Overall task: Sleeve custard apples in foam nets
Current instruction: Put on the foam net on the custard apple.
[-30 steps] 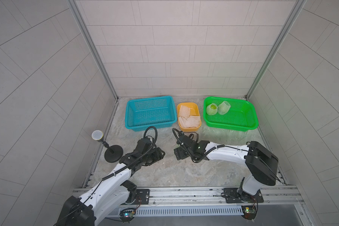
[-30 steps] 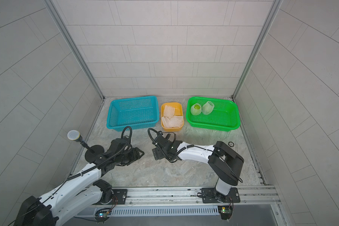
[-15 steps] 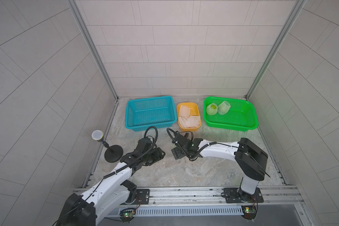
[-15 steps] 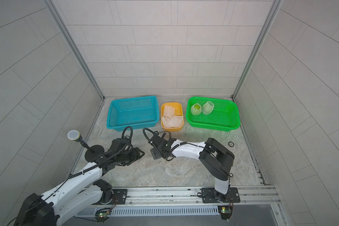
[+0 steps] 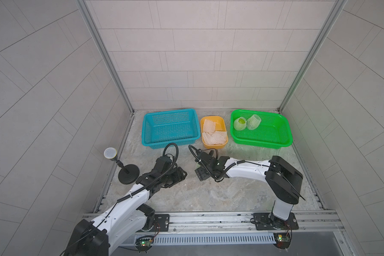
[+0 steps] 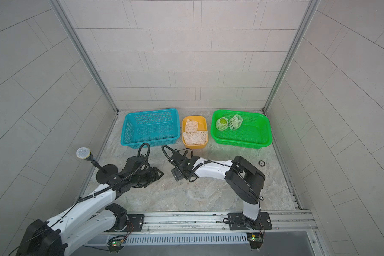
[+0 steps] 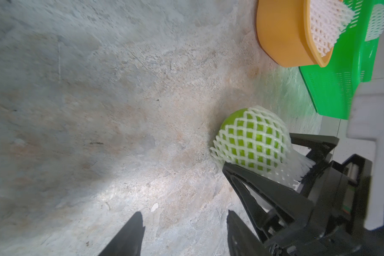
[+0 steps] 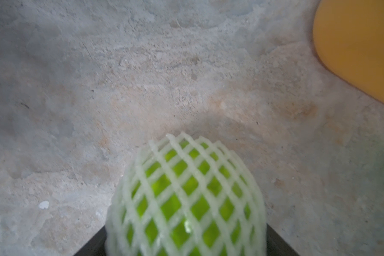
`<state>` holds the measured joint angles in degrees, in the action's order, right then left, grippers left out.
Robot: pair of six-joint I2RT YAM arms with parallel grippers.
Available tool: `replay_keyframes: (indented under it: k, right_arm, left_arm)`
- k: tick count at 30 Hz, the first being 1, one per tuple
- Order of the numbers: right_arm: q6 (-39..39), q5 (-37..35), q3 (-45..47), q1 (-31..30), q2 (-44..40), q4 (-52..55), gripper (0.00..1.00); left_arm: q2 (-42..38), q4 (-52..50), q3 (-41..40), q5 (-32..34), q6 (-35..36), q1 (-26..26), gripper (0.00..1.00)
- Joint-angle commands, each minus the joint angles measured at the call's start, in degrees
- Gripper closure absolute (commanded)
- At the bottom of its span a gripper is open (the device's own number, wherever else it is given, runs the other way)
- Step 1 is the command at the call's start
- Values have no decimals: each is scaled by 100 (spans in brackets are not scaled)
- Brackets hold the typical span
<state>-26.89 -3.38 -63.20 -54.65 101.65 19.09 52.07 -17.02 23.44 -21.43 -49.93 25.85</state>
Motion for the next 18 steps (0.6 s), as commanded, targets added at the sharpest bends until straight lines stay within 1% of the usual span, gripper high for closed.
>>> replay_keyframes:
  k: [1, 5, 7, 11, 15, 18]
  right_arm:
    - [268, 189, 220, 98, -615, 260, 17]
    - [534, 417, 447, 310, -1050, 594, 18]
    - [717, 446, 535, 363, -1139, 737, 18]
    - [959, 227, 610, 376, -1104, 1100, 18]
    - [984, 292, 792, 429, -1052, 1042, 18]
    - [1017, 320, 786, 429, -968, 1053, 18]
  left_arm:
    - [16, 39, -6, -61, 49, -28, 37]
    - [98, 172, -6, -183, 84, -28, 37]
    - [159, 282, 10, -312, 113, -33, 37]
    - [340, 363, 119, -606, 269, -34, 36]
    - [577, 168, 316, -956, 566, -24, 36]
    - [686, 278, 311, -1124, 567, -16, 36]
